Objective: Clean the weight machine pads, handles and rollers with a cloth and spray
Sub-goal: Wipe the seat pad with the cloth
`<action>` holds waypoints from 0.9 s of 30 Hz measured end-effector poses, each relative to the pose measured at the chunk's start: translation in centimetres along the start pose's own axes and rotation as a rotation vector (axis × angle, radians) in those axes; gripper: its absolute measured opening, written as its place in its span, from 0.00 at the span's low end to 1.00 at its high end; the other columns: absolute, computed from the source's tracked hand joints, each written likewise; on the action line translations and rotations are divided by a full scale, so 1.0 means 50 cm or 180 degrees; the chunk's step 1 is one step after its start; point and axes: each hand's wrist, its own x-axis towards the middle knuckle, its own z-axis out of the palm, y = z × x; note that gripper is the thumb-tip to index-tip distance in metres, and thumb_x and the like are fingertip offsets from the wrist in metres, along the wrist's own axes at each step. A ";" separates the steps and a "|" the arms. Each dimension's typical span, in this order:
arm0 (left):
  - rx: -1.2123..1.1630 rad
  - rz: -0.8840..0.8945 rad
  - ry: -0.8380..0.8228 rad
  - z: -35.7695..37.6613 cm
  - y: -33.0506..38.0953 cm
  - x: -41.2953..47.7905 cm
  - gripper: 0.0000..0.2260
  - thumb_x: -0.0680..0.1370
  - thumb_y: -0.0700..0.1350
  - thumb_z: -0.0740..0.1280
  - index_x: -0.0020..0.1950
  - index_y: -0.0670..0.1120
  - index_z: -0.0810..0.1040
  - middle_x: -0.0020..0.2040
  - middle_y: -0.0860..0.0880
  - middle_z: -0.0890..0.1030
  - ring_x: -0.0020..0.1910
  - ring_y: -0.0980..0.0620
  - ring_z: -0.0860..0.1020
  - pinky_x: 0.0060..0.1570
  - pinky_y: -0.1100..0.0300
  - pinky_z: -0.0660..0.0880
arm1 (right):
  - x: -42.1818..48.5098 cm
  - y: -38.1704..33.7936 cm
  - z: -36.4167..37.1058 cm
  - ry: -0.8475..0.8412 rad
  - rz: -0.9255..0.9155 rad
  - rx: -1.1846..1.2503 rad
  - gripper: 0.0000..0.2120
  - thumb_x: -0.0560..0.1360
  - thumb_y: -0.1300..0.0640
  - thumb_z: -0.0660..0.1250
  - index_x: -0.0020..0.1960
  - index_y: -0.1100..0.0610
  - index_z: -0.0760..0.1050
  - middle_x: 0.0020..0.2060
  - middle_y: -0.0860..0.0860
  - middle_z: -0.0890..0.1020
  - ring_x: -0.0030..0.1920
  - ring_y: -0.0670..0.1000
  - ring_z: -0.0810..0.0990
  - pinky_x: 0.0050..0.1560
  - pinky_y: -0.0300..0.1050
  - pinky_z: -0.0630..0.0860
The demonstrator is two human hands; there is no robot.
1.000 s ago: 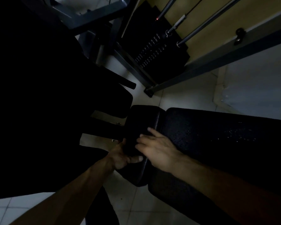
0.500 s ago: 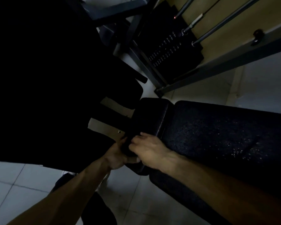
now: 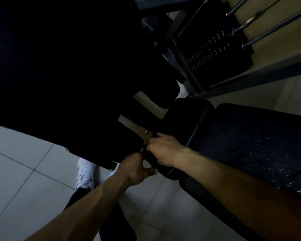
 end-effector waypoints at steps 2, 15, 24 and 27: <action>0.1444 0.0304 0.0436 -0.024 -0.003 -0.008 0.27 0.77 0.62 0.70 0.73 0.51 0.75 0.73 0.49 0.74 0.73 0.46 0.69 0.69 0.53 0.67 | 0.018 0.057 -0.018 0.0231 0.0392 -0.0101 0.20 0.77 0.60 0.69 0.69 0.54 0.77 0.65 0.54 0.78 0.69 0.54 0.75 0.81 0.52 0.52; 0.2872 0.0309 -0.0189 -0.055 -0.077 -0.025 0.49 0.80 0.56 0.69 0.77 0.49 0.28 0.82 0.47 0.33 0.80 0.41 0.31 0.77 0.40 0.31 | 0.053 -0.037 0.033 -0.0375 -0.0213 0.0061 0.12 0.79 0.64 0.66 0.62 0.56 0.79 0.52 0.53 0.81 0.51 0.55 0.81 0.47 0.49 0.80; 0.2477 0.0276 -0.0164 -0.058 -0.073 -0.018 0.41 0.81 0.52 0.65 0.84 0.52 0.38 0.84 0.48 0.37 0.81 0.44 0.33 0.79 0.40 0.38 | -0.099 0.009 -0.014 -0.0560 -0.0561 0.0434 0.26 0.80 0.65 0.63 0.74 0.46 0.73 0.74 0.46 0.72 0.72 0.49 0.71 0.71 0.48 0.70; 0.2067 0.0243 -0.0082 -0.053 -0.051 -0.008 0.36 0.83 0.50 0.63 0.85 0.50 0.45 0.85 0.48 0.43 0.82 0.43 0.36 0.80 0.39 0.39 | -0.188 0.051 -0.028 -0.0612 -0.0732 0.0305 0.26 0.80 0.64 0.63 0.75 0.44 0.72 0.77 0.42 0.69 0.76 0.44 0.65 0.80 0.45 0.56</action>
